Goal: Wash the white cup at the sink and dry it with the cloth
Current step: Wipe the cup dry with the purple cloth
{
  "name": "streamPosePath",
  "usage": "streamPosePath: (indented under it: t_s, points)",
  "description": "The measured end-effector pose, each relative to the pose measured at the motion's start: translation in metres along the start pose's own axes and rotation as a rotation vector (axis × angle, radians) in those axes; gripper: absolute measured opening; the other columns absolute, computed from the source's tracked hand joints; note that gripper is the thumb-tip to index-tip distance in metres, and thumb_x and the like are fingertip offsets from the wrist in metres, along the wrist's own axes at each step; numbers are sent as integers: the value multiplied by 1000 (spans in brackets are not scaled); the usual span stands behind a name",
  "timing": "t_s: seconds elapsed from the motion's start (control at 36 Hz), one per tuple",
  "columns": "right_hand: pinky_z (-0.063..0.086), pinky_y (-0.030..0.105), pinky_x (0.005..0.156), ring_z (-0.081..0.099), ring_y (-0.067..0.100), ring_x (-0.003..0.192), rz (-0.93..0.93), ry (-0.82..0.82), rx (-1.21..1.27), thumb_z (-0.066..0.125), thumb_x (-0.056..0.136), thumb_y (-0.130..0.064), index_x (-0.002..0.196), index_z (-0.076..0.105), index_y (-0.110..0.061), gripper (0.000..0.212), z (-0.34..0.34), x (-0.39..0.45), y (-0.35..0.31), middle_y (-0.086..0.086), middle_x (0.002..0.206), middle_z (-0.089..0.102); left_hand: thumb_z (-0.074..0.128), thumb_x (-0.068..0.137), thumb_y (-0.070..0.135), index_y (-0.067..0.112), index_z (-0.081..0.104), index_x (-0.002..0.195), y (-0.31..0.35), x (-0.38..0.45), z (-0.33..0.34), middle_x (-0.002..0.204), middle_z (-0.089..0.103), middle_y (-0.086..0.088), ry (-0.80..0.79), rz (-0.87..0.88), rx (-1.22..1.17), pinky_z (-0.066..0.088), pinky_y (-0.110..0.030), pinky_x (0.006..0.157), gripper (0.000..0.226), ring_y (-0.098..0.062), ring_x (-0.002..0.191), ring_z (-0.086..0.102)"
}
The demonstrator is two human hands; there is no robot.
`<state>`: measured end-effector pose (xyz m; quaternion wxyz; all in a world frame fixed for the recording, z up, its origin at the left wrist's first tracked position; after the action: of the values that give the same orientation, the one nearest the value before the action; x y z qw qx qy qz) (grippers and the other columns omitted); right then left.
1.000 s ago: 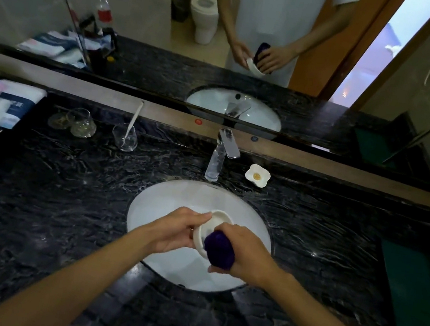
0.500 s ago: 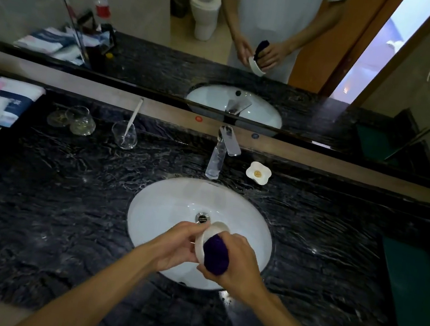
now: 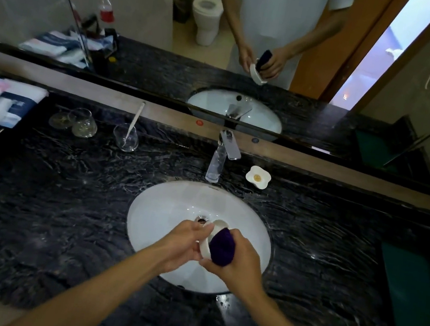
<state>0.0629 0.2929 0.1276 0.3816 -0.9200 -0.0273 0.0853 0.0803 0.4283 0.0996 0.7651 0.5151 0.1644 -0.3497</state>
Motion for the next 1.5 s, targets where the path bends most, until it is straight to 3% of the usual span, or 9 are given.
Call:
streamPosePath:
  t_s: [0.22, 0.39, 0.47, 0.58, 0.72, 0.89, 1.0, 1.31, 1.5]
  points:
    - [43, 12, 62, 59, 4, 74, -14, -41, 106, 87, 63, -40, 95, 49, -35, 50, 14, -1, -9, -14, 87, 64, 56, 100, 22, -6, 60, 111, -15, -15, -4, 95, 75, -19, 154, 107, -52, 59, -38, 66, 31, -30, 87, 74]
    - [49, 19, 74, 59, 6, 84, -328, -277, -91, 86, 67, -44, 109, 58, -23, 55, -3, 3, -19, -9, 102, 67, 52, 97, 52, 7, 72, 116, -3, -19, -1, 102, 73, -14, -87, -98, -49, 58, -51, 85, 52, -33, 101, 69]
    - [39, 9, 77, 53, 2, 87, -487, -402, -228, 84, 71, -44, 113, 58, -22, 54, -15, 6, -35, -8, 108, 66, 51, 99, 45, 11, 67, 124, 2, -17, 3, 116, 70, -16, -225, -175, -1, 54, -52, 94, 45, -31, 108, 66]
    - [44, 21, 80, 56, 10, 93, -570, -467, -343, 83, 72, -43, 111, 54, -27, 52, -22, 14, -45, -8, 110, 63, 50, 99, 33, 13, 67, 122, 7, -15, 9, 119, 70, -16, -257, -163, -22, 57, -48, 89, 35, -30, 105, 67]
    - [40, 16, 78, 49, 0, 90, -394, -362, -281, 87, 64, -44, 118, 55, -30, 64, -21, 24, -34, -15, 112, 63, 51, 102, 31, 2, 65, 125, 7, -5, 4, 121, 70, -22, -109, 6, -49, 57, -51, 87, 40, -34, 111, 68]
    - [49, 18, 71, 62, 4, 82, -43, 17, -30, 81, 66, -51, 104, 57, -33, 49, 4, 10, -22, -17, 96, 67, 52, 101, 29, 0, 62, 108, -3, -2, 6, 77, 71, -8, 118, 126, -70, 55, -27, 55, 31, -15, 68, 70]
    - [51, 25, 71, 59, 9, 81, -132, 55, -103, 77, 72, -48, 99, 57, -26, 40, 9, 3, -23, -12, 93, 66, 50, 102, 26, 9, 59, 89, -2, -8, 8, 65, 68, 0, 56, 134, -34, 50, -24, 49, 24, -10, 59, 66]
    - [34, 22, 73, 48, 16, 87, -755, -430, -432, 73, 83, -24, 107, 57, -19, 29, -22, 5, -52, -1, 96, 60, 57, 97, 39, -1, 63, 126, 31, -13, -1, 112, 67, -18, -227, -98, 95, 58, -46, 81, 50, -29, 97, 68]
    - [41, 25, 79, 53, 17, 95, -581, -373, -392, 79, 76, -33, 113, 57, -18, 45, -19, 11, -50, 1, 110, 63, 55, 99, 34, -1, 70, 118, 33, -11, -5, 111, 70, -25, -146, 14, 150, 56, -50, 89, 43, -33, 100, 67]
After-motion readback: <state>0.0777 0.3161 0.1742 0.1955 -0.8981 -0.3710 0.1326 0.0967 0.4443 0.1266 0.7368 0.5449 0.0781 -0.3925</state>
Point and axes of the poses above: each hand's wrist, its own x-axis towards the middle knuckle, its own z-axis out of the palm, y = z × x, the point moved 6 cm from there along x, towards the middle knuckle
